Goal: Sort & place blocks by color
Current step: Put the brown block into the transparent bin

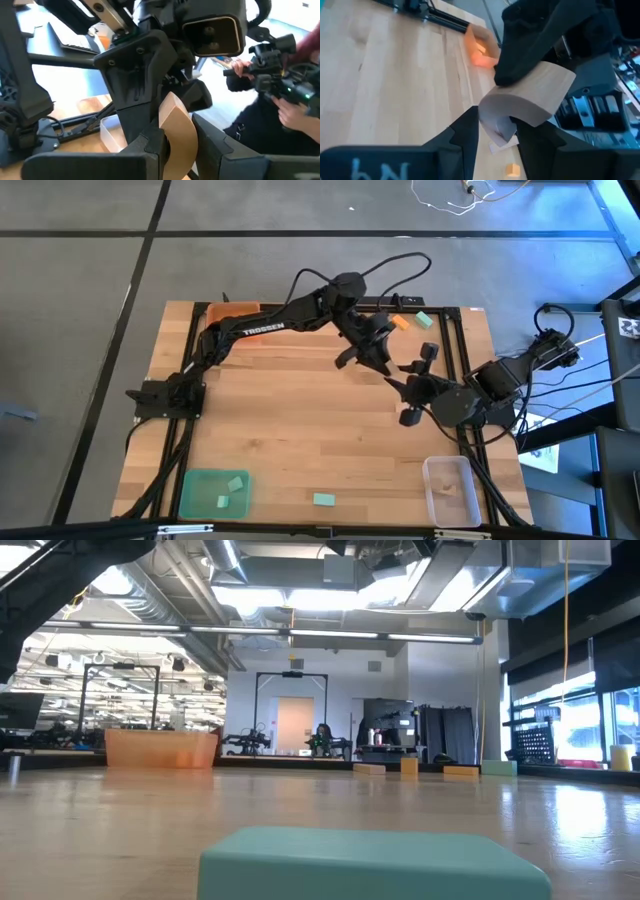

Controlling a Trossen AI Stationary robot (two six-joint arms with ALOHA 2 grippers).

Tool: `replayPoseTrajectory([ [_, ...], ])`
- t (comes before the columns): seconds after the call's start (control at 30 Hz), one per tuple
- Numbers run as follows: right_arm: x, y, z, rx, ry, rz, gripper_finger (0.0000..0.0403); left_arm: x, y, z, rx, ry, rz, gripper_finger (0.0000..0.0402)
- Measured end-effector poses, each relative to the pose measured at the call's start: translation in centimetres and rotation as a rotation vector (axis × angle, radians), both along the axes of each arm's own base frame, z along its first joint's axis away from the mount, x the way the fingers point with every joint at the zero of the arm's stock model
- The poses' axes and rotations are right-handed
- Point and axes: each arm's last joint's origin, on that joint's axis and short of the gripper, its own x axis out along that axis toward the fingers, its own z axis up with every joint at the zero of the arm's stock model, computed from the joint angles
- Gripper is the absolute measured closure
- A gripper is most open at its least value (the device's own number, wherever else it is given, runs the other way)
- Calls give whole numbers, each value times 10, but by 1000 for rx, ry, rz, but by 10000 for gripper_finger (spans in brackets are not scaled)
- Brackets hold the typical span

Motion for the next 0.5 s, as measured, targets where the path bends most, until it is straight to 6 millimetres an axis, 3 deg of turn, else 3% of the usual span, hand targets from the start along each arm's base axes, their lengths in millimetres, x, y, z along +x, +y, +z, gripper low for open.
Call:
replayPoseTrajectory([
  [0.5, -2, -4, 0, -58, -54, -128, 292, 1, 3, 5, -20, -17, 74, 342],
])
